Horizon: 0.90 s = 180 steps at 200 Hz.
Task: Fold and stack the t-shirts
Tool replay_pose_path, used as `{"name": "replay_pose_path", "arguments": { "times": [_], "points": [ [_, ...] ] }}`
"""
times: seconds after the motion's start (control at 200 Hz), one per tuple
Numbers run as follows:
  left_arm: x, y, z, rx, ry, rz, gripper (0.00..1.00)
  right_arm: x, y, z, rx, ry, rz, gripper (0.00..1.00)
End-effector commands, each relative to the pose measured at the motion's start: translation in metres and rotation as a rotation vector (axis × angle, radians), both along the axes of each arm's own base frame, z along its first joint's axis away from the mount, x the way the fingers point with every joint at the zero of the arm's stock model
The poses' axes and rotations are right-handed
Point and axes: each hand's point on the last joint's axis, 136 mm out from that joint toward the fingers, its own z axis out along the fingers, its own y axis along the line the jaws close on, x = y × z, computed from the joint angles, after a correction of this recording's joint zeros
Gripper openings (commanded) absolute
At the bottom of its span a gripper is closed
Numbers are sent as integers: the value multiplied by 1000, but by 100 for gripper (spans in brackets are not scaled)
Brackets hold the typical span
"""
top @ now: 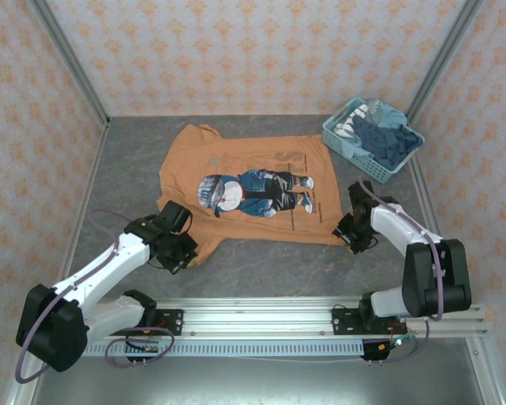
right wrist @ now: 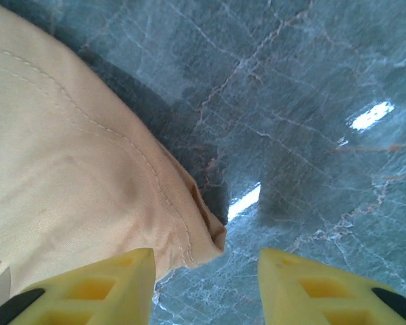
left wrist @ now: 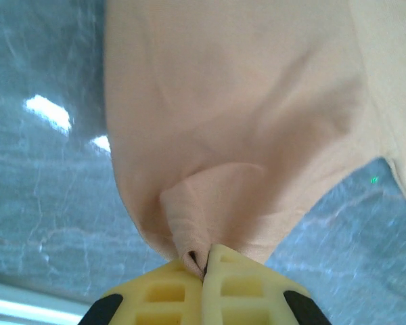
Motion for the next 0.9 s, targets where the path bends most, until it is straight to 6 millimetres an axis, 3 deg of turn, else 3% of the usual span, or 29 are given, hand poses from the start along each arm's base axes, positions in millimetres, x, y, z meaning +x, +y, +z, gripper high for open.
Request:
{"name": "replay_pose_path", "arguments": {
  "times": [0.0, 0.085, 0.16, 0.29, 0.46, 0.636, 0.751, 0.896],
  "points": [
    [-27, -2, -3, 11, 77, -51, 0, -8, -3, -10, -7, 34, -24, 38],
    [-34, -9, 0, 8, 87, -104, 0, -12, -3, -17, -6, 49, -31, 31],
    [-42, -15, 4, 11, 96, -166, 0, -12, -3, -20, -9, 54, -30, 18],
    [-52, -35, 17, -19, 78, -326, 0, -15, -10, -11, -46, 55, 9, 0],
    [-65, -44, 38, 66, 21, -537, 0, -41, -24, 15, -125, 88, 98, 0],
    [-70, -53, 47, 89, -52, -575, 0, -52, 0, 30, -32, 80, 71, 0],
    [-57, -45, 52, 159, -108, -530, 0, -45, 5, 32, -6, 63, 5, 0],
    [-22, -39, 66, 225, -181, -441, 0, -26, 2, 37, -22, 46, -55, 0]
  ]
}}
